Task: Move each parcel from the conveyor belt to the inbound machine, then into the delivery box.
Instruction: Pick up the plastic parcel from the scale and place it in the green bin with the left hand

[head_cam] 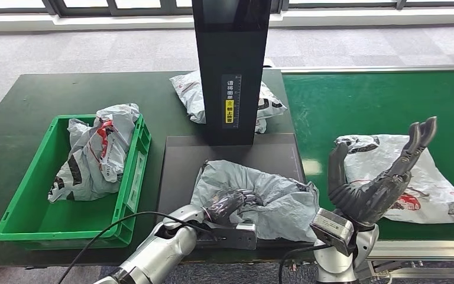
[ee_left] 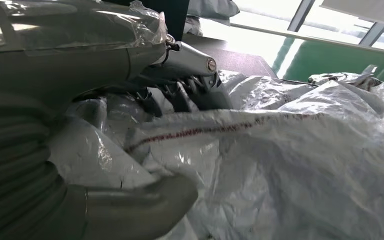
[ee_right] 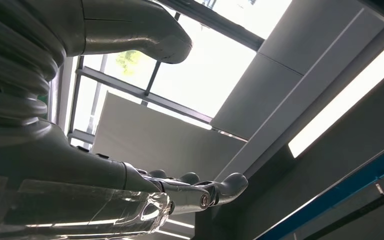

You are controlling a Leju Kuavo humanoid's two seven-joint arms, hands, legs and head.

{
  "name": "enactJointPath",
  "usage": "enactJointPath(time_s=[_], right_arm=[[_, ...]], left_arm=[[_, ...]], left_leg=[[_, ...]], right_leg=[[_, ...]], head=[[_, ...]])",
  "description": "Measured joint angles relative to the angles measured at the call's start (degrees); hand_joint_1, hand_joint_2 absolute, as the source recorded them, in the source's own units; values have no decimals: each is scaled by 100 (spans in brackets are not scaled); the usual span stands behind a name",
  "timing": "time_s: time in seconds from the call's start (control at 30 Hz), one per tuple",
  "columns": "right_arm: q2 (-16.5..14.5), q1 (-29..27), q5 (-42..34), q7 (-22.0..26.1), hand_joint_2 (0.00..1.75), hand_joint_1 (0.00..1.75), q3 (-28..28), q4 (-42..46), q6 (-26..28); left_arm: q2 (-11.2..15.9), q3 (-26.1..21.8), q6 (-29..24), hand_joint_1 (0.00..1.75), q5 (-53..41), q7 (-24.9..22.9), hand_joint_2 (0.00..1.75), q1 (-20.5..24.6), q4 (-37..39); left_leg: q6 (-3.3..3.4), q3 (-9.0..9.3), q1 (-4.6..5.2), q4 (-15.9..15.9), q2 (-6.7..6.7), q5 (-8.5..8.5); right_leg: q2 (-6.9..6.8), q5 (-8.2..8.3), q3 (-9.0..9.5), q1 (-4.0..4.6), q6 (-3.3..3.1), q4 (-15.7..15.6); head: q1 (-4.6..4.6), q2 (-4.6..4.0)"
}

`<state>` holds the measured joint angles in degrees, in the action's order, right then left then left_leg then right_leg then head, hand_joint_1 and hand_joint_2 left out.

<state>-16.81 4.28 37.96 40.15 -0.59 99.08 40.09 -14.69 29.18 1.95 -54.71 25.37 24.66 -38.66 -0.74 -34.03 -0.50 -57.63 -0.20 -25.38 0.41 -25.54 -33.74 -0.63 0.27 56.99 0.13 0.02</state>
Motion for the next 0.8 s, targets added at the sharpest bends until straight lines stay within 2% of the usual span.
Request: enactJointPath(time_s=[0.6, 0.8], right_arm=[[-5, 0, -21, 0, 175, 0, 2, -5, 0], [-7, -8, -29, -1, 175, 0, 48, -5, 0]], left_arm=[[-44, 166, -15, 175, -201, -174, 175, 142, 363], [-43, 170, -403, 175, -426, -503, 175, 149, 401]], left_leg=[[0, 0, 0, 0, 0, 0], [0, 1, 0, 0, 0, 0]], right_leg=[[0, 0, 1, 0, 0, 0], [-1, 0, 1, 0, 0, 0]], head=[[1, 0], [1, 0]])
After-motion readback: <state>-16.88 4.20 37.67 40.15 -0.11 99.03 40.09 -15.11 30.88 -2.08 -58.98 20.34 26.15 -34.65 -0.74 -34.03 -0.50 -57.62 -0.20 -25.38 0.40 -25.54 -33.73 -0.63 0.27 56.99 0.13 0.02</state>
